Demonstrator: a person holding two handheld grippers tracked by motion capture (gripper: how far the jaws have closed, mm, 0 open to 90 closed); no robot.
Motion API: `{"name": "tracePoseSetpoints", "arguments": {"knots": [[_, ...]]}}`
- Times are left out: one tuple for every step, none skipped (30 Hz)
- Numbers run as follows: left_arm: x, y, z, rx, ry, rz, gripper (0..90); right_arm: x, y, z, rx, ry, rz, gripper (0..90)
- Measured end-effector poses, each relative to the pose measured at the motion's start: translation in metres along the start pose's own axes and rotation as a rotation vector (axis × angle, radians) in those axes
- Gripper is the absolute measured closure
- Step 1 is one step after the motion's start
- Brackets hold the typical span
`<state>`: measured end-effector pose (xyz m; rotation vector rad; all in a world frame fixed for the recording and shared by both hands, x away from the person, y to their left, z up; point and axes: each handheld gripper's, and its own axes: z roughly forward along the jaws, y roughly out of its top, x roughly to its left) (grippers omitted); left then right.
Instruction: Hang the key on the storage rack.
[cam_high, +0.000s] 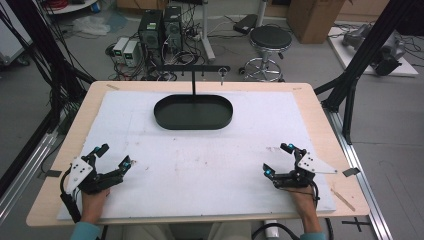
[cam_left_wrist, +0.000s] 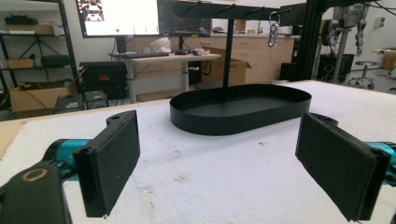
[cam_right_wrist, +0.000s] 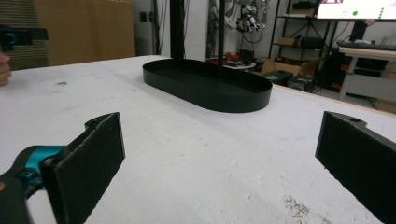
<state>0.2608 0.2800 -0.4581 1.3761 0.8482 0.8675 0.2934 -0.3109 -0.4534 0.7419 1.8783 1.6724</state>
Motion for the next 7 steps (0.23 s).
{"name": "tracePoseSetpoints", "arguments": {"knots": [[-0.0002, 0.0000, 0.0000, 0.000, 0.000, 0.001, 14.2, -0.0004, -0.0006, 0.0002, 0.002, -0.003, 0.001, 0.7], [-0.0002, 0.0000, 0.0001, 0.000, 0.000, 0.002, 14.2, -0.0003, -0.0007, 0.0002, 0.000, -0.006, -0.001, 0.7], [-0.0004, 0.0000, 0.0000, -0.001, 0.000, 0.001, 14.2, 0.0001, -0.0009, 0.0001, -0.004, -0.006, 0.000, 0.7], [-0.0004, 0.0000, -0.0001, -0.003, 0.000, 0.002, 14.2, 0.0000, -0.0011, -0.0004, -0.007, -0.011, -0.001, 0.7], [-0.0003, 0.0000, -0.0003, -0.003, 0.000, 0.004, 14.2, -0.0006, -0.0012, -0.0003, -0.015, -0.013, -0.006, 0.7], [-0.0003, -0.0001, -0.0004, -0.006, 0.001, 0.002, 14.2, -0.0005, -0.0013, -0.0007, -0.012, -0.013, 0.001, 0.7], [-0.0002, -0.0002, -0.0006, -0.008, 0.001, 0.001, 14.2, -0.0016, -0.0015, -0.0006, -0.016, -0.020, 0.009, 0.7]]}}
